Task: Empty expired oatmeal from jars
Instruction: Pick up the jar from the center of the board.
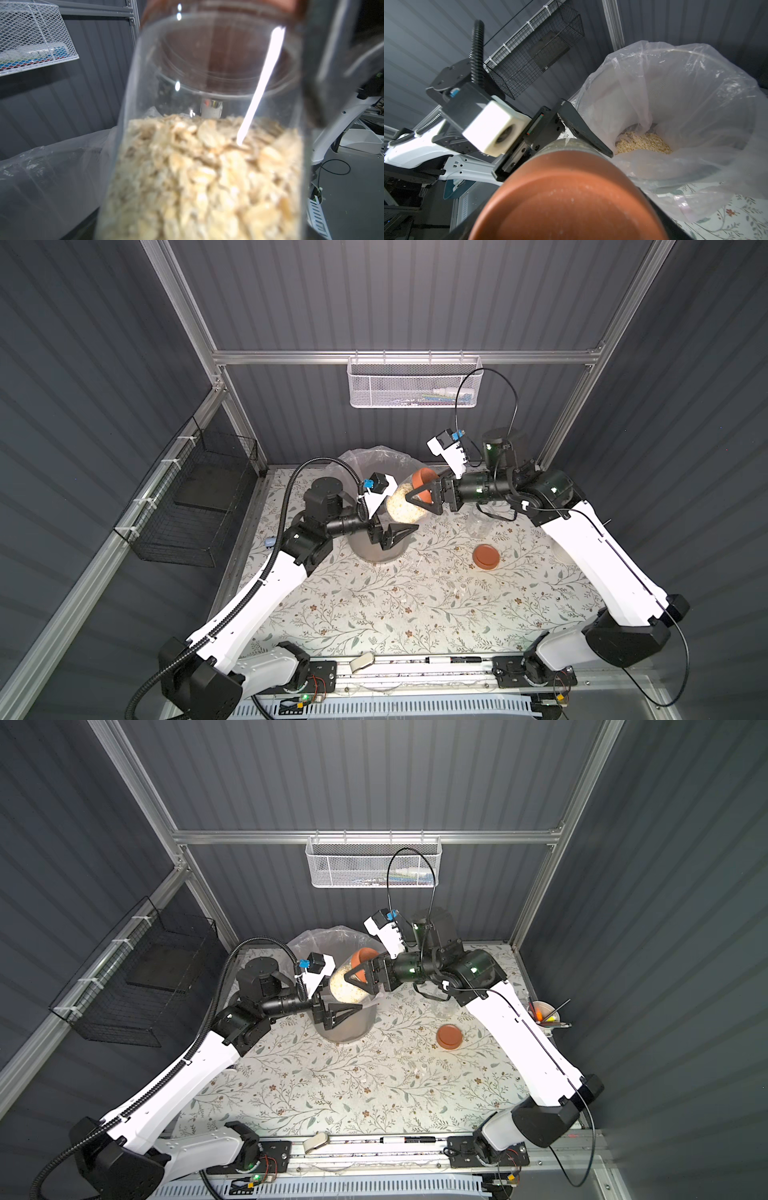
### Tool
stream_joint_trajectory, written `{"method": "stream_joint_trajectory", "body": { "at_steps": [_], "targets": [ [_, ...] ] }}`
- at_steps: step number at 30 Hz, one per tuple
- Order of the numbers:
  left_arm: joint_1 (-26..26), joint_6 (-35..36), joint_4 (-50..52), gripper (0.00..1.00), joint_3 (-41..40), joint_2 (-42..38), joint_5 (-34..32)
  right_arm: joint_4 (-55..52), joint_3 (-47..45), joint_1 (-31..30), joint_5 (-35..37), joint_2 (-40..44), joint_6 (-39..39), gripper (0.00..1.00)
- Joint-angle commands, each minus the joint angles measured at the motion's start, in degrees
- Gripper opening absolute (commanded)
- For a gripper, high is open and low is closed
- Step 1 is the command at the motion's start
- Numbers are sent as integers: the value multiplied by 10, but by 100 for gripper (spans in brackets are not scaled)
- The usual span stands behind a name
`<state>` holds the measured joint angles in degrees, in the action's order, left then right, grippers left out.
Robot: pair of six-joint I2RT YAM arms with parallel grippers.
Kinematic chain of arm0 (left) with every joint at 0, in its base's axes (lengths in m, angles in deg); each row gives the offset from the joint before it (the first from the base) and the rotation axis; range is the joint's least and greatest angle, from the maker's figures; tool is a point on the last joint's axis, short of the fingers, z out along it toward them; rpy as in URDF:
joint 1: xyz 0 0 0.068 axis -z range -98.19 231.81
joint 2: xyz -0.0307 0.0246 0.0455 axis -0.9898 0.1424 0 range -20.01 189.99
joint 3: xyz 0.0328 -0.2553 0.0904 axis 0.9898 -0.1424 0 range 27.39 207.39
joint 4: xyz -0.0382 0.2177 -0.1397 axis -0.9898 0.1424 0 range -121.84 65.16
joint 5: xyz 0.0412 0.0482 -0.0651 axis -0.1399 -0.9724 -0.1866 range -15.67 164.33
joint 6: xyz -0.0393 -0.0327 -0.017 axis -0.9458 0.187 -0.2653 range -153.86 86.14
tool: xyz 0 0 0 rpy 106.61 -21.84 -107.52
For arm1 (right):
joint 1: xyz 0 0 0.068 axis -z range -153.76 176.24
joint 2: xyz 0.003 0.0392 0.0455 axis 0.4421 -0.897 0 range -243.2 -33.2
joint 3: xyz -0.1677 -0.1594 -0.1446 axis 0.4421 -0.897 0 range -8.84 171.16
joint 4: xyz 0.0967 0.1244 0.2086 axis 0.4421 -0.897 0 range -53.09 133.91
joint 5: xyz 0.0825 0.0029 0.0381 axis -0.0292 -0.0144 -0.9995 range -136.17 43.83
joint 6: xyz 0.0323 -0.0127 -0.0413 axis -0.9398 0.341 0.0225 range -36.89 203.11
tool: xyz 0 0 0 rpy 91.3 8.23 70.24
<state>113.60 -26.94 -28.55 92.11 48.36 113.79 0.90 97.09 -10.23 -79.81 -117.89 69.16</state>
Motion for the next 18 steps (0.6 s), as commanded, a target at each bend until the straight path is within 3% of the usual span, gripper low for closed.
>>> {"method": "stream_joint_trajectory", "body": {
  "at_steps": [1,12,16,18],
  "targets": [
    [-3,-14,-28,100,-3,8,19,79,-6,1,-44,11,-25,29],
    [-4,-12,-33,100,-2,-3,19,91,-19,0,-44,1,-35,29],
    [-4,-13,-32,90,-1,2,28,97,-16,0,-47,-1,-39,29],
    [-3,-10,-31,76,0,3,31,97,-17,0,-48,-2,-41,29]
  ]
}}
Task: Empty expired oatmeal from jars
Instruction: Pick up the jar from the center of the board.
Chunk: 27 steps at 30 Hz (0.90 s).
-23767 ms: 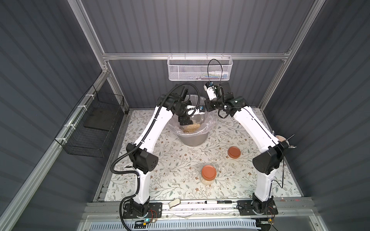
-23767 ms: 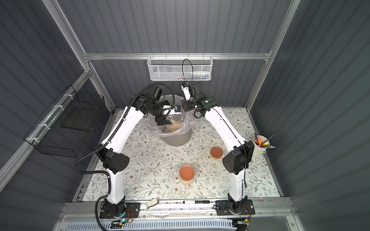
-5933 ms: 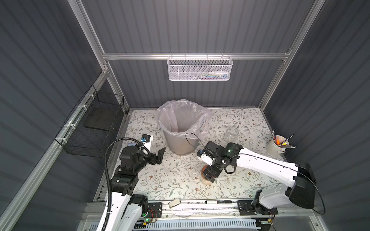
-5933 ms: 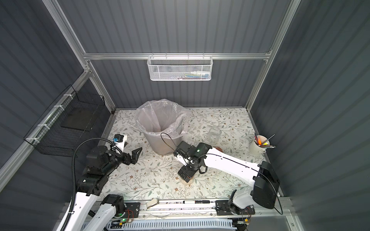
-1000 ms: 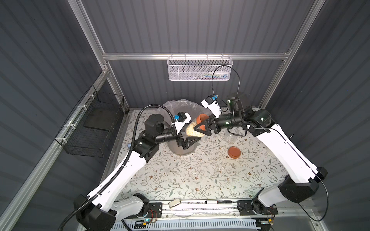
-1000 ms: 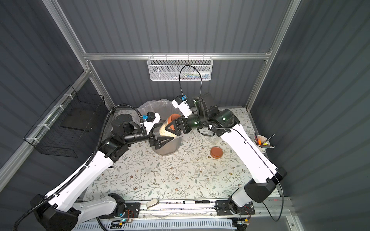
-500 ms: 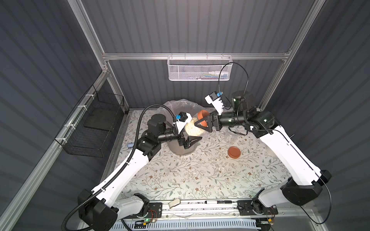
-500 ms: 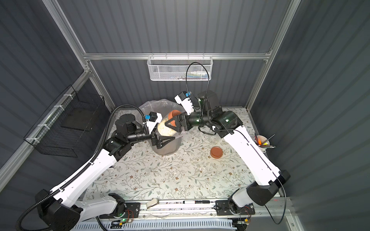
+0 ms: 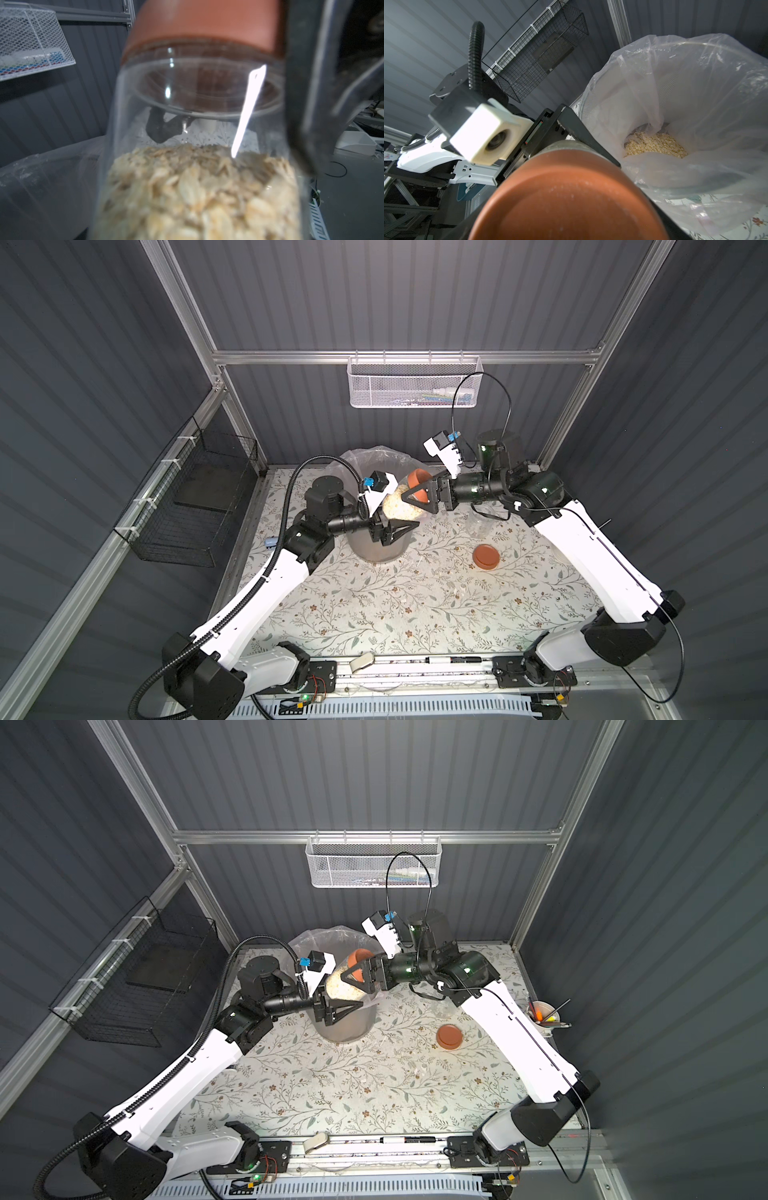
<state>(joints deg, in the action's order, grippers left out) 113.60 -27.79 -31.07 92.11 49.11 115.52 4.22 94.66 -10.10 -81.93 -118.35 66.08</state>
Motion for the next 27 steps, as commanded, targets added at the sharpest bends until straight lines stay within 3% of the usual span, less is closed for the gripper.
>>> {"method": "stream_joint_trajectory", "body": {
  "at_steps": [1,6,9,10,18,27],
  "targets": [
    [-4,-1,-5,67,0,-5,13,64,7,-1,-25,2,-10,29],
    [-3,1,-4,30,3,-5,7,62,-1,-1,-21,-2,-11,29],
    [-3,0,-8,3,0,-8,0,56,-1,-1,-11,-5,-6,32],
    [-3,0,-10,0,-2,-10,-4,53,0,-1,-7,-7,-4,34],
    [-11,5,-15,0,-15,-24,-29,37,50,2,6,-39,7,76],
    [-33,-2,-24,0,-15,-24,-17,47,69,5,0,-56,3,96]
  ]
}}
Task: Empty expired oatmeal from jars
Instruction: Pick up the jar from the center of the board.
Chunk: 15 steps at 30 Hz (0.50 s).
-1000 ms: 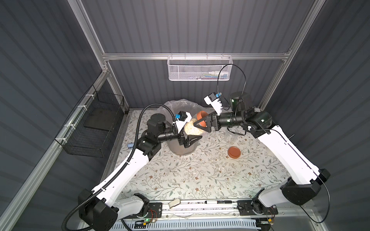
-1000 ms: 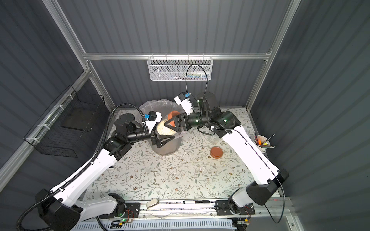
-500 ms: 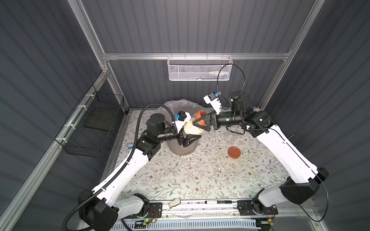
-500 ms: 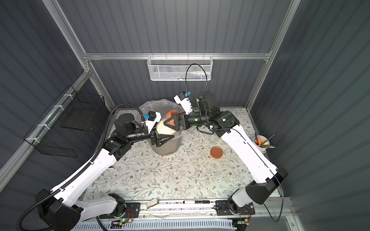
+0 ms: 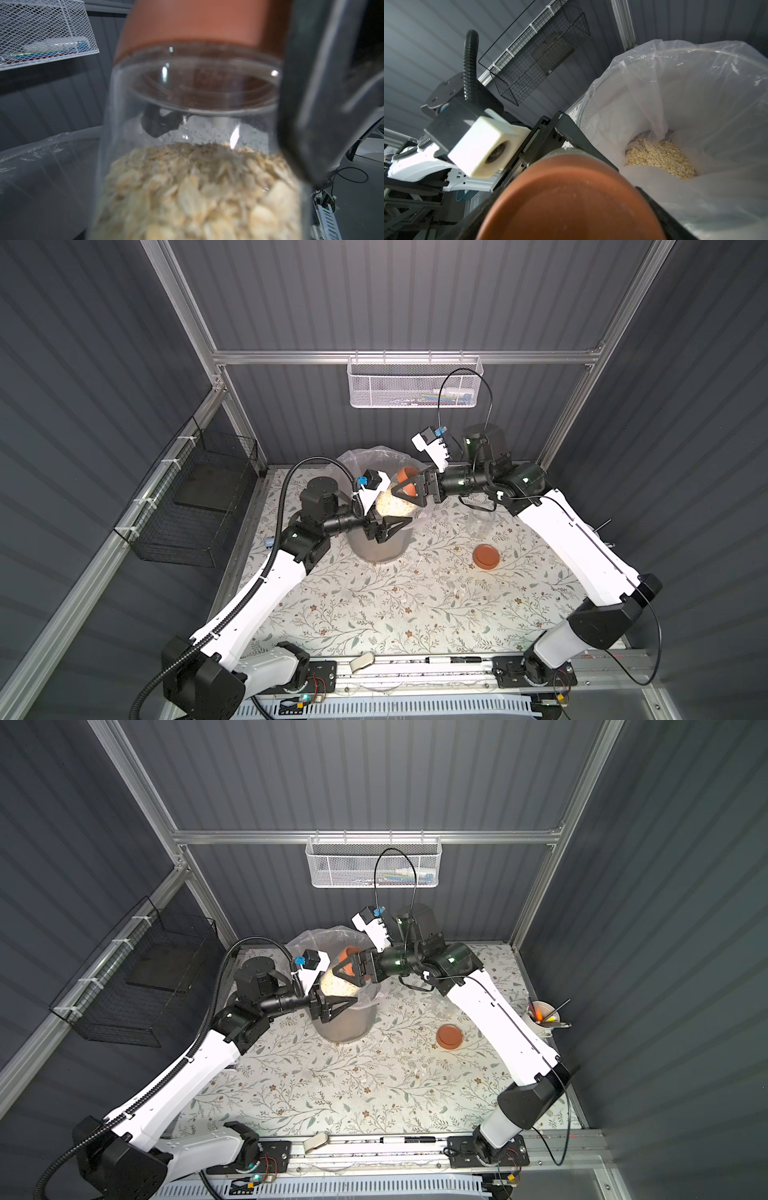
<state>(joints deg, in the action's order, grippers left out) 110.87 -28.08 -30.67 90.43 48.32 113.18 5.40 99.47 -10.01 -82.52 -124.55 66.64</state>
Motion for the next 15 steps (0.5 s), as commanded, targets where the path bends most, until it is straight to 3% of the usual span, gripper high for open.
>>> {"method": "stream_joint_trajectory", "body": {
  "at_steps": [1,15],
  "targets": [
    [-8,0,-28,0,1,-16,8,36,19,6,9,7,-3,99],
    [-40,-10,-38,0,2,-21,8,-18,46,19,9,3,32,99]
  ]
}}
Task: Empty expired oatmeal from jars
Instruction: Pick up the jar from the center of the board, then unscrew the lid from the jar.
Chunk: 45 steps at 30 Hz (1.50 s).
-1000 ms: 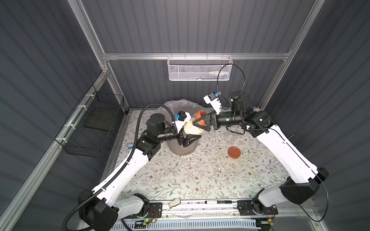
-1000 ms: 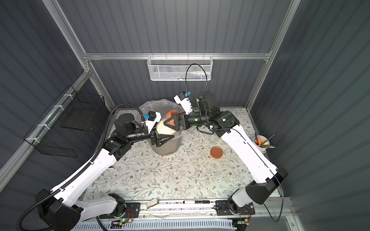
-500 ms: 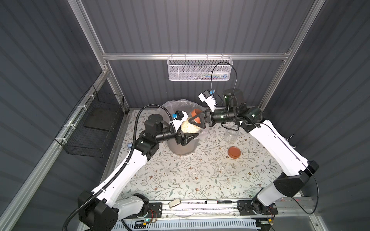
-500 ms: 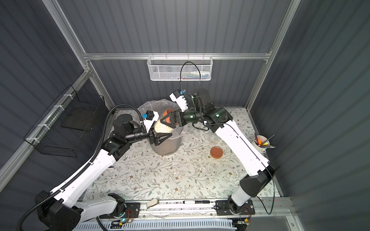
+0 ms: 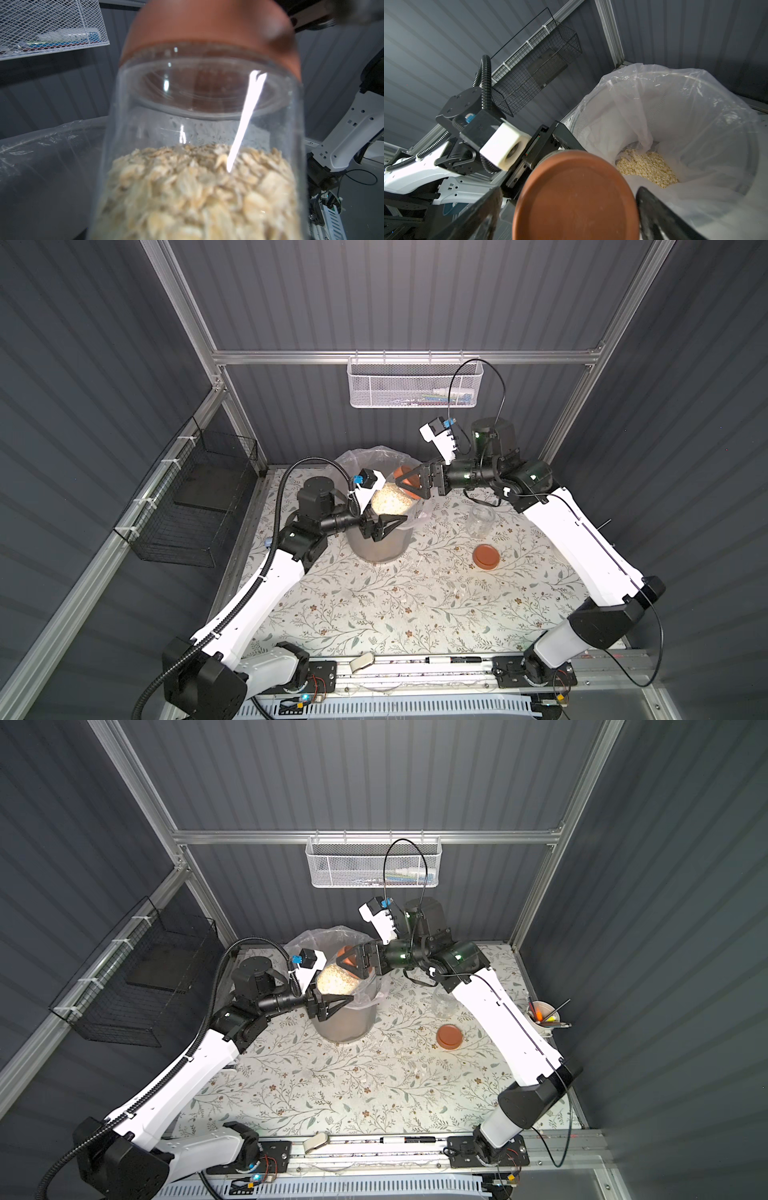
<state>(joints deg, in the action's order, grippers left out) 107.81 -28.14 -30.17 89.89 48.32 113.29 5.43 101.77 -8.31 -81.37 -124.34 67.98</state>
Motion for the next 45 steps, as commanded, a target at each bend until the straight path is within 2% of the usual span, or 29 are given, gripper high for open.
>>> {"method": "stream_joint_trajectory", "body": {
  "at_steps": [1,10,20,27,31,36,45],
  "targets": [
    [-11,-10,-45,0,9,-21,7,-23,29,3,-3,-1,22,99],
    [-22,-5,-38,0,23,-17,12,-57,70,9,-5,-36,43,99],
    [-33,-2,-50,0,21,-21,9,-46,83,30,-42,-82,32,99],
    [-39,-8,-73,0,13,-11,11,-28,77,33,-92,-95,15,93],
    [-44,-17,-97,0,3,-9,12,-26,63,34,-97,-91,11,99],
    [-47,-26,-121,0,-5,-9,16,2,56,40,-135,-80,-10,99],
    [-48,-41,-154,0,-7,-5,29,-13,60,29,-144,-94,-2,99]
  ]
}}
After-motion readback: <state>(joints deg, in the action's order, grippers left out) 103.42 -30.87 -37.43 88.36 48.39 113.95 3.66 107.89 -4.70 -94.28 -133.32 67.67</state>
